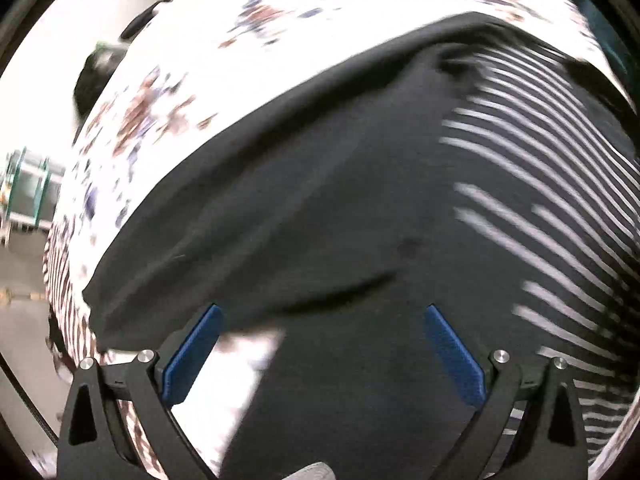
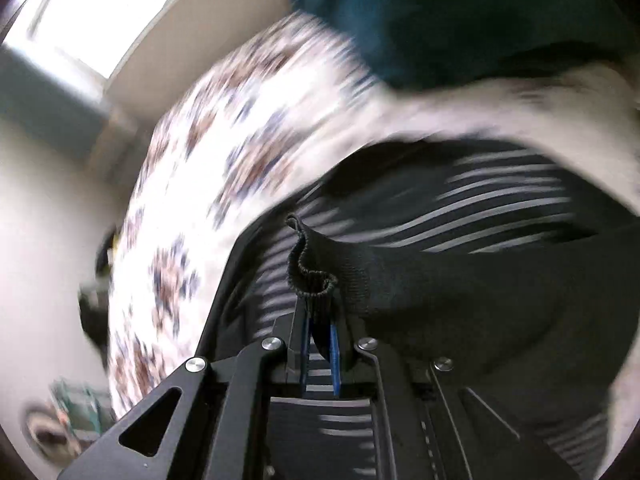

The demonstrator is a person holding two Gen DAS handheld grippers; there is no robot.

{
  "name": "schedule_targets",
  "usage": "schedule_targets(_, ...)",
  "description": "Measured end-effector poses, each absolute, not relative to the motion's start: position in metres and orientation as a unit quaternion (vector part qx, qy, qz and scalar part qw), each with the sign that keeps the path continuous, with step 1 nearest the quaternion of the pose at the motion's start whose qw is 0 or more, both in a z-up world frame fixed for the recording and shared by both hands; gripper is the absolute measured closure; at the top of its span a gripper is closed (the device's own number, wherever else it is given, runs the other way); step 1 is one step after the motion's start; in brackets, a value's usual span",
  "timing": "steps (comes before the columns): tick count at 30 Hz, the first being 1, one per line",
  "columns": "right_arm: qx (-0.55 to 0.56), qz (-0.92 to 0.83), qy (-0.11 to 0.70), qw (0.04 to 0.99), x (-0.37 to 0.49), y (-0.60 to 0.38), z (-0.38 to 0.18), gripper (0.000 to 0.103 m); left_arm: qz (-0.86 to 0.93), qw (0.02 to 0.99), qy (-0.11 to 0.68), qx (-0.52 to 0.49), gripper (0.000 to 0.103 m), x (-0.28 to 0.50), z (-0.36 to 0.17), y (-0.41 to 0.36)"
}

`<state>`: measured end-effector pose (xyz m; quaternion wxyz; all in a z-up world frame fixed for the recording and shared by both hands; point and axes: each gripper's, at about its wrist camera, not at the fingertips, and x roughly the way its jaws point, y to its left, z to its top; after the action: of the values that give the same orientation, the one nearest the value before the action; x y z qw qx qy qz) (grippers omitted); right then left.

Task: Fold small clothes
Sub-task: 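Grasp the sweater hem with both tools and fold it up toward the collar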

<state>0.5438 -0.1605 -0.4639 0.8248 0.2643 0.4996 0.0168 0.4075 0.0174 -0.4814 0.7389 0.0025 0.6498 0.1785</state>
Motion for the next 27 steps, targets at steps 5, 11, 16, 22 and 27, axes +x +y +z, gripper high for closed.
schedule_targets(5, 0.181, 0.064, 0.545, 0.816, 0.575, -0.032, -0.515, 0.095, 0.206, 0.734, 0.647, -0.029, 0.000, 0.402, -0.486, 0.066)
schedule_targets(11, 0.125, 0.074, 0.576, 0.804, 0.594, 0.024, -0.556, 0.094, 0.220, 0.731, 0.643, -0.057, 0.000, 0.404, -0.492, 0.091)
schedule_targets(16, 0.177, 0.131, 0.620, 0.753, 0.595, -0.005, -0.551, 0.048, 0.227, 0.731, 0.638, -0.085, 0.000, 0.391, -0.485, 0.113)
schedule_targets(22, 0.149, 0.019, 0.625, 0.766, 0.547, -0.092, -0.521, 0.021, 0.257, 0.709, 0.633, -0.175, 0.000, 0.345, -0.473, 0.155)
schedule_targets(27, 0.143, -0.057, 0.641, 0.752, 0.507, -0.155, -0.527, 0.019, 0.276, 0.660, 0.580, -0.389, 0.000, 0.287, -0.491, 0.219)
